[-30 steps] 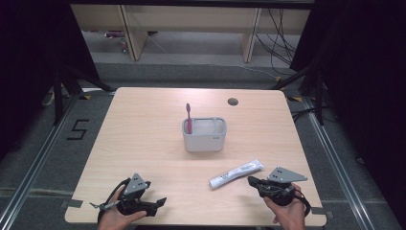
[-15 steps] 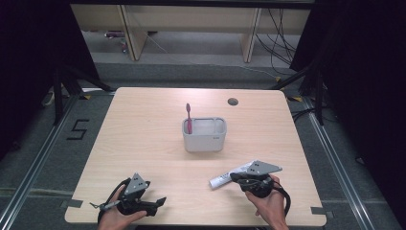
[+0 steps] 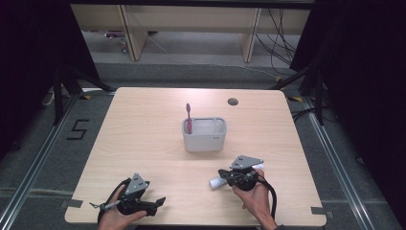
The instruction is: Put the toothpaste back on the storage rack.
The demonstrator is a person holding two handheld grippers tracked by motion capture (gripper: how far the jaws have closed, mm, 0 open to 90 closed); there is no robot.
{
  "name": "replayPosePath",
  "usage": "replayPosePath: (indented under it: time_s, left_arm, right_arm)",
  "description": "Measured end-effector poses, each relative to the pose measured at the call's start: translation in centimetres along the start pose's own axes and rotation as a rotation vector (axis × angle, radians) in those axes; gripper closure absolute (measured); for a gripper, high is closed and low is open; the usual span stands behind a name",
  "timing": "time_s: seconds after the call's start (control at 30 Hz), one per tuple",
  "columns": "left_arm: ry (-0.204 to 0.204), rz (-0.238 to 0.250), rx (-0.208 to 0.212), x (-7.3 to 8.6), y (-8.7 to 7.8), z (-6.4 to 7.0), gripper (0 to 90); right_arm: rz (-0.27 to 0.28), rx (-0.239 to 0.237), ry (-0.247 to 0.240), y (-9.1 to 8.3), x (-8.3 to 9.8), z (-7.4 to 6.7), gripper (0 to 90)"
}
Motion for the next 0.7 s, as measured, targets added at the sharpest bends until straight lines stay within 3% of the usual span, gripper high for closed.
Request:
replayPosePath:
  time_s: [0.33, 0.43, 0.53, 0.6, 0.7]
  left_arm:
    - [0.013, -0.003, -0.004, 0.0, 0.0, -0.2, 17.4]
    - [0.014, -0.006, -0.004, 0.0, 0.0, -0.2, 17.4]
    - [0.015, -0.005, -0.004, 0.0, -0.1, -0.2, 17.4]
    - [0.012, -0.004, -0.005, 0.0, 0.0, -0.2, 17.4]
    - [0.016, -0.005, -0.005, 0.0, -0.1, -0.2, 17.4]
  right_arm:
    - [-0.039, -0.013, 0.009, 1.2, -0.7, -0.6, 90.0]
    - [-0.036, -0.003, -0.010, 1.8, -0.9, -0.6, 90.0]
    - [-0.051, -0.015, 0.013, 2.0, -1.1, -0.9, 90.0]
    - [-0.037, -0.010, -0.006, 2.5, -1.2, -1.0, 90.0]
    - [-0.074, -0.012, -0.023, 2.8, -1.3, -1.1, 90.0]
Point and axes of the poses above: each handheld gripper's, and its own axes: y roughly forward along the jaws, x roughly out of its underside, z roughly to its right, the point moved 1 cm from there along y, roughly forward along the jaws, and after that the axes turned 7 degrees about -z, right-handed, at the moved point
